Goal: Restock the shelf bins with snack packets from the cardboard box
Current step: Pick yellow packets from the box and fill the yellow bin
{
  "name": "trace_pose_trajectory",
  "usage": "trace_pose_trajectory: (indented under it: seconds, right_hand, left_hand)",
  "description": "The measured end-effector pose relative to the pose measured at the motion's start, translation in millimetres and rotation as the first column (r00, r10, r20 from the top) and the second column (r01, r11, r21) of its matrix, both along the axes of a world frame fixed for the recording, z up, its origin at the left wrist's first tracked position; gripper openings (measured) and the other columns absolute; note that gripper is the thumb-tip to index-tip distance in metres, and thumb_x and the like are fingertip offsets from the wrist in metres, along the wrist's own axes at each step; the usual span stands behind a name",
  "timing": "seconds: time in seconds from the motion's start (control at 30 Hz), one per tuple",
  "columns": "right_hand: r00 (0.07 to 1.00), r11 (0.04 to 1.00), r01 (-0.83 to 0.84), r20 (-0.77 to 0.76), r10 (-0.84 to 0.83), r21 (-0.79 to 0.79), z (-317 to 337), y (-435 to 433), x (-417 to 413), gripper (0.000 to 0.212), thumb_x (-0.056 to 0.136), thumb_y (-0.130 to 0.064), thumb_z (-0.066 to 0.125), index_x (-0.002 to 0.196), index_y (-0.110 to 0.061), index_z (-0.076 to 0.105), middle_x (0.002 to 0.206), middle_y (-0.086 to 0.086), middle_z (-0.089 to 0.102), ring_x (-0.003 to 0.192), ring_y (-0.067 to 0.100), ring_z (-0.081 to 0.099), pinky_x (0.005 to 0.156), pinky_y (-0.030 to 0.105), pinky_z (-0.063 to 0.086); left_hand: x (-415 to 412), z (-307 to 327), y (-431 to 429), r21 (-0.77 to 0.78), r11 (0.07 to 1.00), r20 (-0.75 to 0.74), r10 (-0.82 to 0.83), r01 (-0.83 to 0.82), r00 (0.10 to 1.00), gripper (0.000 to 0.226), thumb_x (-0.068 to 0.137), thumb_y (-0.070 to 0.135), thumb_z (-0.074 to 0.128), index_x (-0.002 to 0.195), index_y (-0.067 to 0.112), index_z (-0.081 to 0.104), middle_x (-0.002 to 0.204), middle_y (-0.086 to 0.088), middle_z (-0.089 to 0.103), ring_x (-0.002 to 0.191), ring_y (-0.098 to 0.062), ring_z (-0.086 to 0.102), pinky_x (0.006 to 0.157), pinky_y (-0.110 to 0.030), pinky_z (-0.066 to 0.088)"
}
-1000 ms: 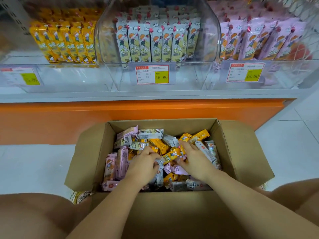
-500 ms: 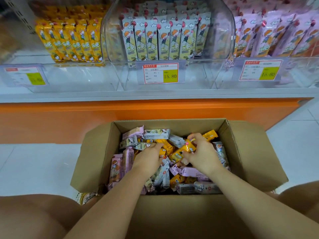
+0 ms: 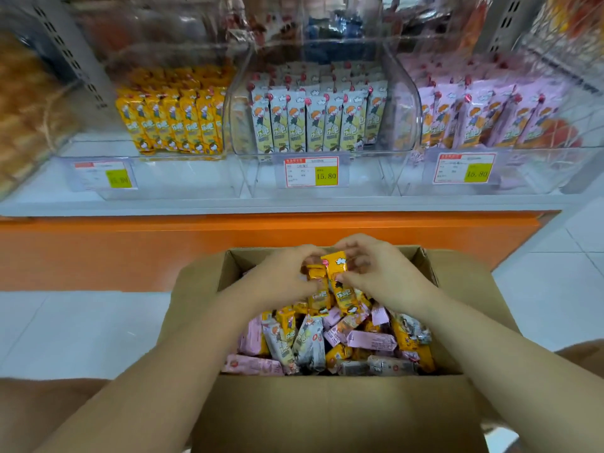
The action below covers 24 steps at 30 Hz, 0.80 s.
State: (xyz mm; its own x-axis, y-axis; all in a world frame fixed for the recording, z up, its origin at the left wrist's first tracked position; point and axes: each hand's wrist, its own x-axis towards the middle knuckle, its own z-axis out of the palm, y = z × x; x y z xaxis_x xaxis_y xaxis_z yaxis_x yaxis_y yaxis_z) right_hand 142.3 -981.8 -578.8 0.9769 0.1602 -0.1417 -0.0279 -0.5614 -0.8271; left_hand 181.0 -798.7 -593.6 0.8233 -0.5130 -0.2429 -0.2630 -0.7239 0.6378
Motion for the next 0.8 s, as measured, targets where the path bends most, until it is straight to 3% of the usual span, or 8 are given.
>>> trace_pose_trajectory:
  seconds: [0.03,0.1,0.27,0.4,0.5,0.63,0.7,0.8]
  right_hand:
    - [1.000,0.999,-0.006,0.026,0.005,0.038,7,3,-2,0.037,0.082,-0.012,0.072,0.114,-0.024,0.056,0.100,0.001,0.058,0.090,0.018,0.062,0.077,0.025,0.053]
    - [0.997,0.993,-0.005,0.071,-0.004,0.115,23,9,-6,0.035,0.079,-0.011,0.074,0.106,-0.026,0.057,0.096,-0.002,0.060,0.087,0.014,0.063,0.080,0.027,0.054]
    - [0.983,0.982,-0.016,0.182,-0.019,0.186,54,26,-10,0.028,0.076,-0.016,0.077,0.092,-0.029,0.058,0.093,-0.006,0.063,0.087,0.008,0.063,0.082,0.022,0.053]
    - [0.946,0.988,0.015,0.316,-0.064,0.154,69,46,-3,0.035,0.074,-0.013,0.078,0.084,-0.038,0.055,0.090,-0.004,0.059,0.082,0.006,0.057,0.070,0.008,0.046]
    - [0.952,0.986,-0.002,0.303,-0.050,0.167,75,60,4,0.032,0.078,-0.011,0.075,0.084,-0.038,0.059,0.081,-0.004,0.061,0.075,0.005,0.058,0.069,0.009,0.046]
    - [0.981,0.954,-0.006,0.185,-0.052,0.299,61,62,14,0.016,0.086,-0.013,0.067,0.092,-0.028,0.067,0.088,-0.007,0.068,0.081,0.004,0.063,0.079,0.015,0.052]
    - [0.989,0.981,0.033,0.135,-0.059,0.190,32,57,20,0.015,0.087,-0.017,0.066,0.100,-0.022,0.067,0.091,-0.010,0.067,0.084,0.003,0.062,0.080,0.014,0.049]
    - [1.000,0.991,0.003,0.002,-0.003,-0.137,-27,43,26,0.026,0.088,-0.022,0.066,0.113,-0.014,0.064,0.102,-0.004,0.067,0.092,0.008,0.061,0.086,0.021,0.049]
  left_hand:
    - [-2,14,3,-0.052,0.999,-0.018,-0.004,0.003,1.000,0.050,0.087,0.025,0.068,0.133,0.026,0.049,0.117,0.015,0.055,0.108,0.001,0.050,0.081,-0.004,0.041]
    - [-5,39,10,-0.132,0.991,-0.057,-0.021,0.013,0.998,0.043,0.086,0.020,0.069,0.126,0.025,0.054,0.110,0.017,0.056,0.102,0.001,0.053,0.076,-0.003,0.040]
    - [-12,74,31,-0.207,0.978,-0.032,0.002,-0.008,0.999,0.033,0.084,0.016,0.071,0.113,0.027,0.060,0.108,0.008,0.067,0.097,-0.013,0.066,0.086,-0.038,0.054]
    - [-13,96,45,-0.247,0.967,0.020,0.065,-0.058,0.998,0.027,0.080,0.020,0.075,0.100,0.033,0.063,0.105,0.006,0.070,0.099,-0.009,0.065,0.092,-0.039,0.050]
    - [-13,100,54,-0.255,0.962,0.033,0.106,-0.095,0.994,0.025,0.080,0.020,0.075,0.102,0.026,0.063,0.106,0.005,0.068,0.104,-0.007,0.063,0.094,-0.037,0.049]
    - [-7,93,65,-0.162,0.981,0.049,0.117,-0.108,0.992,0.024,0.083,0.024,0.072,0.104,0.023,0.061,0.106,0.003,0.067,0.104,-0.013,0.062,0.092,-0.044,0.050]
    - [-3,87,71,-0.114,0.986,0.070,0.131,-0.123,0.989,0.024,0.084,0.024,0.071,0.106,0.020,0.061,0.104,0.001,0.067,0.099,-0.015,0.063,0.090,-0.045,0.050]
    - [1,76,78,-0.031,0.988,0.098,0.157,-0.154,0.983,0.035,0.085,0.026,0.069,0.117,0.022,0.057,0.111,0.002,0.065,0.102,-0.014,0.062,0.091,-0.041,0.050]
